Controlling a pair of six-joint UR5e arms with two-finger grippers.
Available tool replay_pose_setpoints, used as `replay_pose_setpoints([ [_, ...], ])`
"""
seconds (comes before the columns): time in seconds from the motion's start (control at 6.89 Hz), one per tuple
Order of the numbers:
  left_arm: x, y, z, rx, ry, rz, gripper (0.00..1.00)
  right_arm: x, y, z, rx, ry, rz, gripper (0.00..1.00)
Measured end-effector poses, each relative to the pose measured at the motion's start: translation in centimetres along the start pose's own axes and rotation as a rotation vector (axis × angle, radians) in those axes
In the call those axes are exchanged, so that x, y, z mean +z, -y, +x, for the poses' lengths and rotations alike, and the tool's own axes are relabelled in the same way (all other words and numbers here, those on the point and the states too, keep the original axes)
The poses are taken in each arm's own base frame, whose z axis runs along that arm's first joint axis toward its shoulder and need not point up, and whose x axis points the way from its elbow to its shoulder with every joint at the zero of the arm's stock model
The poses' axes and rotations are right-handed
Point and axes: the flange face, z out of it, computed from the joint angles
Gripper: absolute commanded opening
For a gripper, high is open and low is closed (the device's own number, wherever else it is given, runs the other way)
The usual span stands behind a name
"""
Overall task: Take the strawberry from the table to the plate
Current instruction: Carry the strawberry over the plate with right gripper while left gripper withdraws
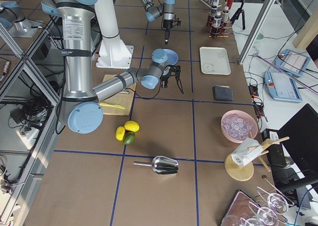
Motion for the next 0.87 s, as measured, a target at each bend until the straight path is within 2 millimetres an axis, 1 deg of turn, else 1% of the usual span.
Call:
replay_pose_setpoints([
  [0.15, -2.4, -0.4, -1.7, -0.006, 0.005, 0.016, 0.76, 2.0, -2.0, -6.5, 0.024, 0.005, -0.003, 0.0],
  [0.29, -4.7, -0.8, -3.7, -0.016, 0.015, 0.033, 0.76, 3.8, -4.0, -13.5, 0.046, -0.017, -0.006, 0.0],
  [0.44, -6.9, -1.3, -5.5, -0.024, 0.025, 0.049, 0.76, 5.6, -5.4, -19.3, 0.084, -0.041, -0.008, 0.0],
  [0.58, -9.2, -1.9, -7.4, -0.038, 0.04, 0.068, 0.76, 7.6, -5.8, -24.1, 0.132, -0.056, -0.007, 0.0],
  [0.73, -11.5, -2.2, -9.4, -0.057, 0.059, 0.091, 0.76, 9.3, -5.6, -27.0, 0.167, -0.069, -0.007, 0.0],
  [0.87, -13.4, -2.3, -11.0, -0.075, 0.075, 0.115, 0.76, 10.7, -5.4, -28.2, 0.188, -0.089, -0.006, 0.0],
])
